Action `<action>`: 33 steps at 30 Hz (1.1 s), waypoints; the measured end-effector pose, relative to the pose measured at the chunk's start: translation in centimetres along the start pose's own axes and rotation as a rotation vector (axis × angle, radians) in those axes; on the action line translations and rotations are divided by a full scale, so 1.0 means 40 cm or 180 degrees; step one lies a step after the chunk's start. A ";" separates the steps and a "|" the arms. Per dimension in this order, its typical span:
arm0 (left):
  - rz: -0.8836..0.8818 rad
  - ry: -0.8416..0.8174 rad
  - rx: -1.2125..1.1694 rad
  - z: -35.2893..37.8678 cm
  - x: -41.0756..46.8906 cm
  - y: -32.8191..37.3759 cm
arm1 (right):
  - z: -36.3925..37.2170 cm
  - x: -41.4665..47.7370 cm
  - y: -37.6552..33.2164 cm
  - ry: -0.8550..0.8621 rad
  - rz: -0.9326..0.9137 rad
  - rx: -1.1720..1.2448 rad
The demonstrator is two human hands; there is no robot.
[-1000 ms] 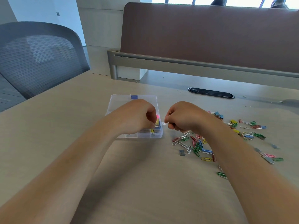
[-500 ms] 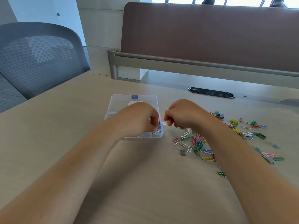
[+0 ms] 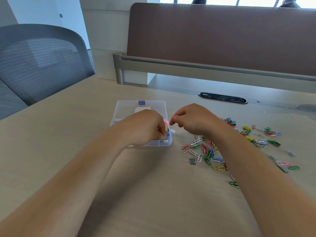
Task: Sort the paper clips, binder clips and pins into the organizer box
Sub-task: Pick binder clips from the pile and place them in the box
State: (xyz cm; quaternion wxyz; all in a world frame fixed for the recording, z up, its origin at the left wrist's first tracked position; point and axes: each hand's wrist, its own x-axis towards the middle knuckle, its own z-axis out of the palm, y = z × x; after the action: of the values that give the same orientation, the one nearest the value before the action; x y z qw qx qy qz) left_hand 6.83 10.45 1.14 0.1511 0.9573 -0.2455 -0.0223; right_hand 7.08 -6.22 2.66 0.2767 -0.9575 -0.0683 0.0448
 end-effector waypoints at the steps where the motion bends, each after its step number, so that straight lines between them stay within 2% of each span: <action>1: -0.0006 -0.0013 0.0000 0.000 -0.001 0.001 | 0.000 -0.001 0.000 -0.0055 -0.0052 -0.0150; 11: -0.0097 0.0047 -0.0024 -0.003 -0.005 0.011 | 0.005 0.012 0.008 -0.0054 -0.0133 -0.0070; 18: -0.0185 0.0073 -0.0026 -0.003 -0.004 0.013 | 0.004 0.007 0.004 -0.0193 -0.0233 -0.0643; 28: -0.0058 0.0124 -0.0082 0.005 0.002 0.001 | -0.002 0.014 0.007 -0.0284 0.0019 0.0107; 33: -0.0194 0.0198 -0.0098 0.000 -0.001 0.008 | 0.001 0.012 0.009 -0.0050 -0.0217 -0.0311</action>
State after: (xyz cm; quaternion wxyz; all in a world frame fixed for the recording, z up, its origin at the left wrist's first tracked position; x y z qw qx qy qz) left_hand 6.64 10.22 1.22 0.1726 0.9621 -0.2111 -0.0009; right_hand 7.60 -6.41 2.40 0.2304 -0.9666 -0.1052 0.0395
